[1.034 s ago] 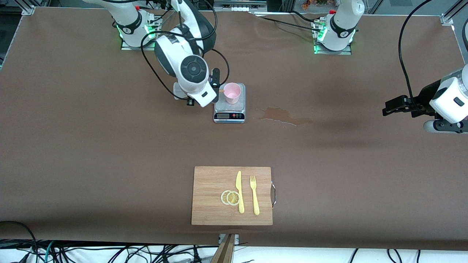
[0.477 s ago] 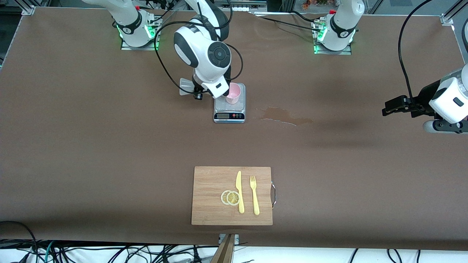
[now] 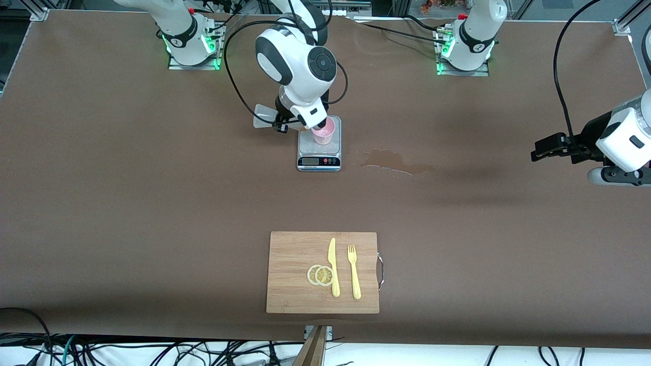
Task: Add sauce to pink cup with both arms
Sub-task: 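Tilt the bottle nozzle over the pink cup with the right gripper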
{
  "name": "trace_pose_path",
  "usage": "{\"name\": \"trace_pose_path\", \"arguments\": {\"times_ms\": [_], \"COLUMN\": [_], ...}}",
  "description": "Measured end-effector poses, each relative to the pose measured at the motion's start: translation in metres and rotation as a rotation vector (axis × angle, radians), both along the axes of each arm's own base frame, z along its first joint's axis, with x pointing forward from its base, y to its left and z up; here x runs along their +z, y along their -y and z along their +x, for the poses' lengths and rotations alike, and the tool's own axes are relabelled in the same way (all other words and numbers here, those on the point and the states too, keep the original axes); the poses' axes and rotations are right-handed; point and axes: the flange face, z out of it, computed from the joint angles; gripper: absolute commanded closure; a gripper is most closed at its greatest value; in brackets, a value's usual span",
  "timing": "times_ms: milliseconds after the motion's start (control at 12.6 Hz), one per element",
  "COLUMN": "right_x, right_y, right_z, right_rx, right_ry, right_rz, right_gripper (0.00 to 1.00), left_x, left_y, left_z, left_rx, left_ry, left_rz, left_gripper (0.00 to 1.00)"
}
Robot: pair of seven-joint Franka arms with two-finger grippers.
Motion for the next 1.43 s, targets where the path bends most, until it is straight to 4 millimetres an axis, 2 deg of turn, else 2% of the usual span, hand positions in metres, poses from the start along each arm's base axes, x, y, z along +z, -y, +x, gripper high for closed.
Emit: {"name": "trace_pose_path", "arguments": {"times_ms": [1034,1431], "right_x": [0.001,0.015], "right_y": [0.004,0.006], "right_z": [0.005,0.008], "right_rx": [-0.010,0.000], "right_ry": [0.005,0.015], "right_rz": [-0.001,0.022], "right_gripper": [0.76,0.75], "left_x": [0.000,0.001], "left_y": [0.000,0.000], "left_z": [0.000,0.000], "left_rx": [0.000,0.000], "left_ry": [0.001,0.001], "left_rz": [0.000,0.000], "left_gripper": [0.00,0.00]}}
